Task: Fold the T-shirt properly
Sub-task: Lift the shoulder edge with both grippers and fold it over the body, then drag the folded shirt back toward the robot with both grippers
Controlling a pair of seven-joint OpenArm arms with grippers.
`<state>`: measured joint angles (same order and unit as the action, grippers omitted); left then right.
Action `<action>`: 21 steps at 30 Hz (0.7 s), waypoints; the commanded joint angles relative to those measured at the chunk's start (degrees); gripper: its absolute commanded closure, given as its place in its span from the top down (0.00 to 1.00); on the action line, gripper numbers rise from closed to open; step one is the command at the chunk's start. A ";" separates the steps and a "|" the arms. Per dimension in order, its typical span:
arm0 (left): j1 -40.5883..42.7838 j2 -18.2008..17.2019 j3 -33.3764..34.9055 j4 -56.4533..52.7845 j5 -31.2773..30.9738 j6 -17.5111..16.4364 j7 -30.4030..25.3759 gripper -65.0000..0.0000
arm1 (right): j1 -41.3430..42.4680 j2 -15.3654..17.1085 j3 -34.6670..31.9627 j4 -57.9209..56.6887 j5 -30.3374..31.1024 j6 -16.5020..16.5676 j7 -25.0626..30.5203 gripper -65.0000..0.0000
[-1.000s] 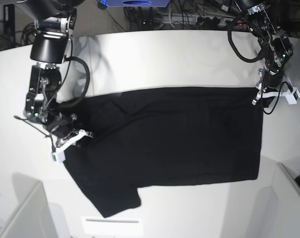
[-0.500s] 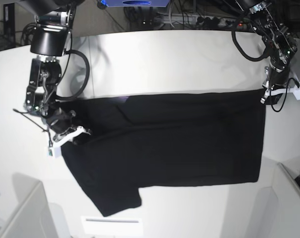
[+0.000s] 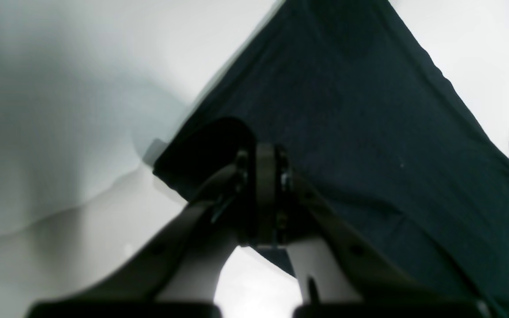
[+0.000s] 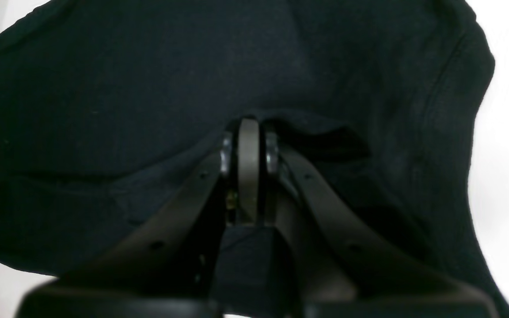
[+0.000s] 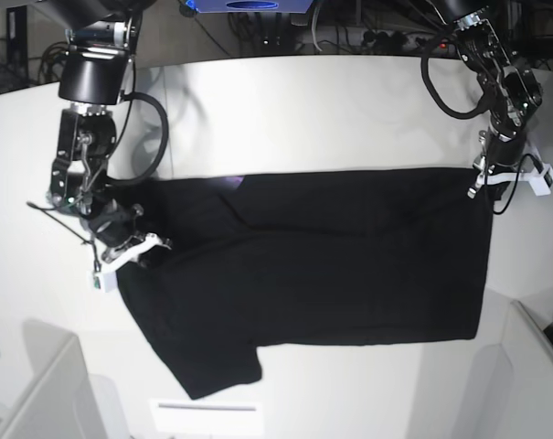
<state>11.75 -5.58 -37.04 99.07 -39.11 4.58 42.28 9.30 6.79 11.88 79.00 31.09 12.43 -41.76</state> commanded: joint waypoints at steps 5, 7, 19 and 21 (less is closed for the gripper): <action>-0.36 -0.97 -0.37 1.20 -0.49 -0.23 -1.18 0.21 | 2.44 0.73 0.56 0.95 0.69 0.01 -3.03 0.32; -0.36 -1.05 -0.37 1.20 -0.58 -0.32 -1.27 0.42 | 2.35 0.73 0.65 1.66 0.69 -0.07 -2.77 0.40; 4.65 -0.35 -8.11 8.49 -0.93 -2.69 -1.01 0.82 | -14.09 -2.79 3.20 26.62 1.13 -18.27 3.38 0.38; 6.58 1.06 -8.28 7.88 -0.93 -5.50 -1.18 0.82 | -17.87 -4.72 4.25 30.05 1.13 -19.41 3.74 0.46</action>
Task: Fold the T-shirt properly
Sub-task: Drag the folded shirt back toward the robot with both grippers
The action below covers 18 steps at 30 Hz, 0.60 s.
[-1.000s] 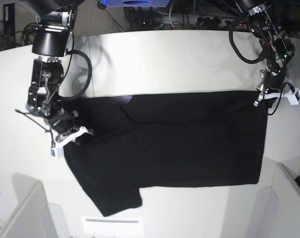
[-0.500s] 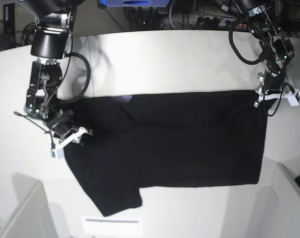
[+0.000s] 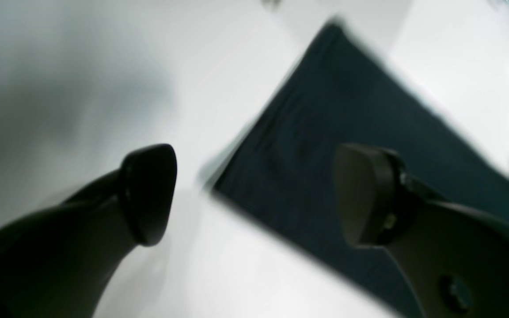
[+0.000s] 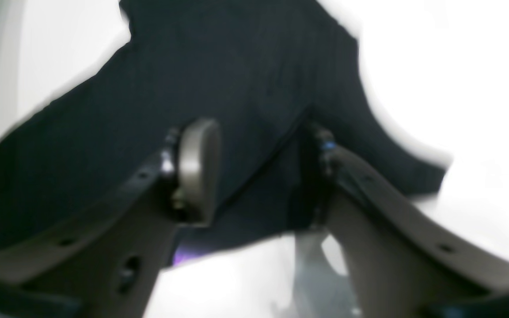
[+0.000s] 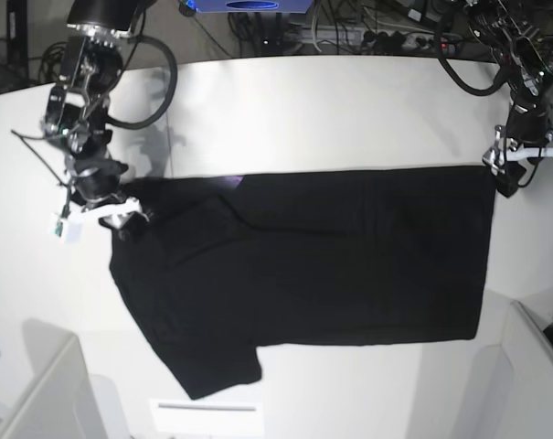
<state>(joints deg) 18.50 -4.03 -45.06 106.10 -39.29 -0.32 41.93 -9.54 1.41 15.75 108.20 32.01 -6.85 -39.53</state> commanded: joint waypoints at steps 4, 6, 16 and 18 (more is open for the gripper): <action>0.36 2.76 -5.45 -4.87 -0.76 -6.58 -0.92 0.82 | -4.04 -3.83 4.96 2.35 0.30 -0.31 1.59 0.55; -0.88 3.20 -7.65 -8.39 -0.76 -8.78 -0.83 0.82 | -5.27 -5.67 6.98 2.26 0.30 0.74 1.59 0.55; -6.33 3.20 -8.88 -14.19 -0.58 -12.56 -0.83 0.82 | -5.45 -6.55 9.97 -5.92 0.30 4.79 5.11 0.55; -7.64 3.20 -8.88 -14.81 -0.32 -12.56 -0.83 0.82 | -4.75 -6.29 9.79 -7.68 0.30 4.79 7.22 0.55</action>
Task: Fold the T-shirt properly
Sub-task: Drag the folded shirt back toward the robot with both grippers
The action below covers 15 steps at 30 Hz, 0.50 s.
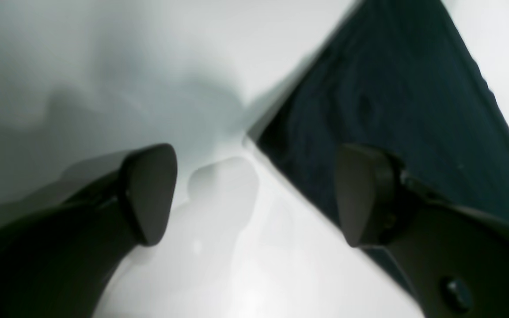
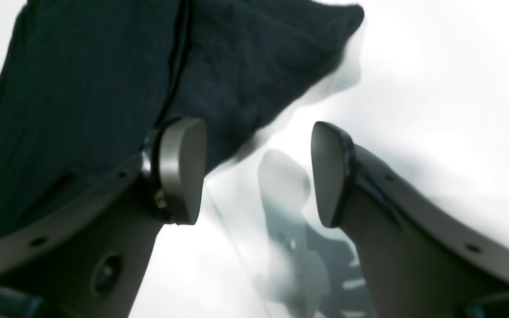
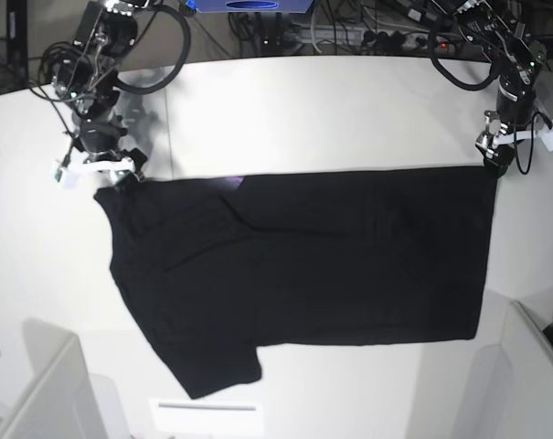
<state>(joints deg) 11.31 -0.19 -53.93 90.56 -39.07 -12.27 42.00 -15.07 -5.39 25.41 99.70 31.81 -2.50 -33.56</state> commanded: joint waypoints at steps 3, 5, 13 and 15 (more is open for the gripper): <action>-2.21 -0.74 0.09 -1.20 -0.54 -0.61 -0.90 0.82 | 2.72 0.77 0.22 -2.25 0.49 0.44 1.69 0.55; -3.09 -0.74 0.00 -2.61 -0.54 -0.52 -0.81 0.82 | 4.30 1.56 0.31 -4.89 0.49 0.44 1.69 0.55; -5.03 -1.53 0.35 -6.65 -0.45 -0.52 -0.99 0.82 | 8.52 2.35 0.22 -10.69 0.49 0.44 1.78 0.55; -6.26 -2.58 0.35 -8.32 -0.45 -0.52 -0.99 0.82 | 9.22 2.35 0.22 -12.18 0.41 0.44 1.78 0.55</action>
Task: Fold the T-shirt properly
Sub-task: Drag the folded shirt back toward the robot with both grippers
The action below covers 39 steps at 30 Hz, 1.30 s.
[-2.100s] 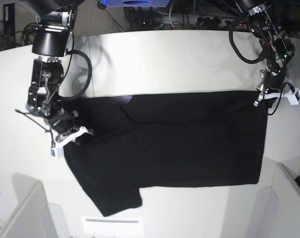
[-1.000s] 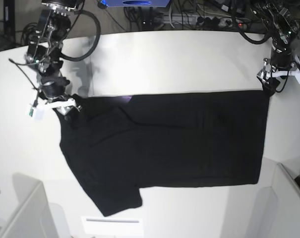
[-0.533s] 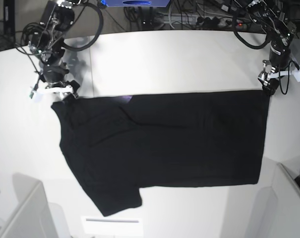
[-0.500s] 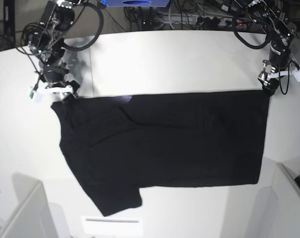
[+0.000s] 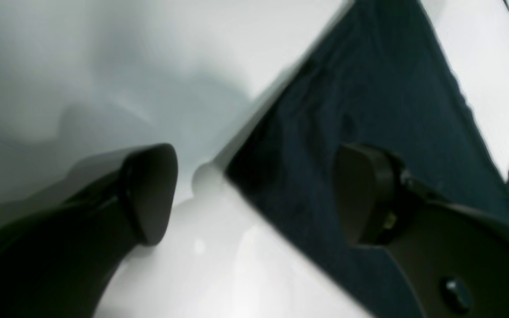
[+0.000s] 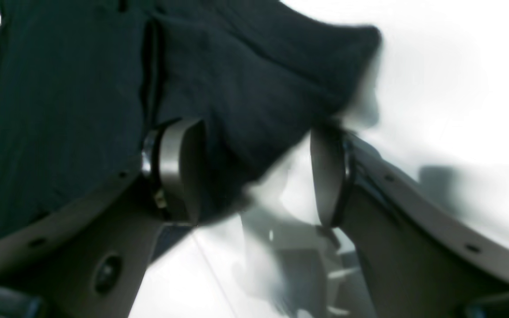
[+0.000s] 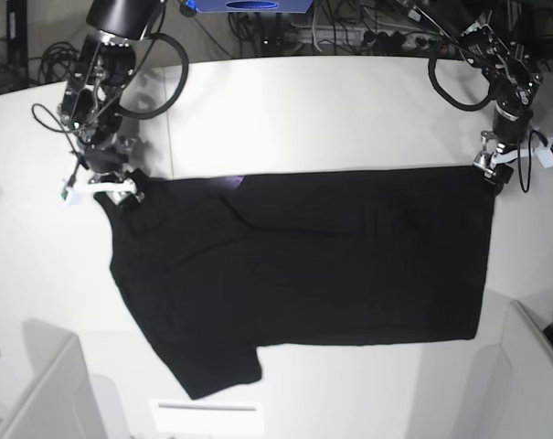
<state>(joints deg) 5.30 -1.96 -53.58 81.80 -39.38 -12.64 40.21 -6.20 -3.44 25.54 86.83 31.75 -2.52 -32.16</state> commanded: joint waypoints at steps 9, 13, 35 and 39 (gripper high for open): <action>-1.30 -1.43 0.00 -2.46 -0.14 -0.15 0.81 0.82 | 1.93 0.50 0.09 -3.62 0.21 0.46 0.56 0.55; -1.30 -1.87 2.73 -2.46 -0.14 -0.15 0.81 0.82 | 2.64 0.50 0.09 -5.29 0.21 0.55 0.65 0.55; -0.42 -4.42 5.54 -2.46 -0.14 -0.06 2.30 0.00 | 2.20 2.78 0.17 -5.38 0.56 0.55 3.55 0.00; 0.72 -6.00 6.51 -1.76 -0.14 -0.15 5.55 0.00 | 0.35 2.87 0.26 -3.27 0.56 0.55 3.46 0.00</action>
<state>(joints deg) 5.85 -7.35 -46.81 79.09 -39.31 -12.49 46.13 -6.09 -1.06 25.54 82.70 32.69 -1.48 -29.04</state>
